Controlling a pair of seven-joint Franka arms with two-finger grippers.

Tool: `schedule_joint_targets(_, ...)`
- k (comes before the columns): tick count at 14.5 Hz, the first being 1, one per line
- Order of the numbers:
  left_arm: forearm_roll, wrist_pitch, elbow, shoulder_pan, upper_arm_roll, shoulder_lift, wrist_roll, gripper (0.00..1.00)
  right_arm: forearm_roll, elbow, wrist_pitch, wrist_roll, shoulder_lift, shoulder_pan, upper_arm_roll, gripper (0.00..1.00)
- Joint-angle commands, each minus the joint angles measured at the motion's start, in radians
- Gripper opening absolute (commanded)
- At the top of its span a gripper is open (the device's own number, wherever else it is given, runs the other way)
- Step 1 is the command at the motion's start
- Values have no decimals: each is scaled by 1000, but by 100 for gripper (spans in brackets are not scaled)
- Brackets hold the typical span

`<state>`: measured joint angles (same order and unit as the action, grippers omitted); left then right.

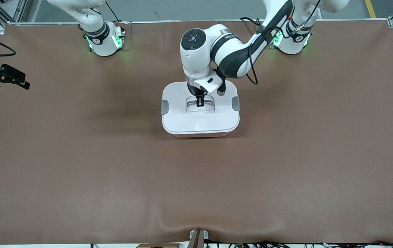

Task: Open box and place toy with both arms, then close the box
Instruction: 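Press the lid down onto the box rim with the left gripper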

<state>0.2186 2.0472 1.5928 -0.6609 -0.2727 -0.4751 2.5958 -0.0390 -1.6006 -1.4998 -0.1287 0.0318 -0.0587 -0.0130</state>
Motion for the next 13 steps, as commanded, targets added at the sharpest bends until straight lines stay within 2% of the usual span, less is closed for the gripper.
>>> schedule_joint_targets(1,28,14,30,-6,1,29,27,0,-21,8,10,-16,7,0,-1,100)
schedule_joint_targets(13,51,44,30,-6,1,15,55,0,-12,25,15,-14,5,2,-4,100)
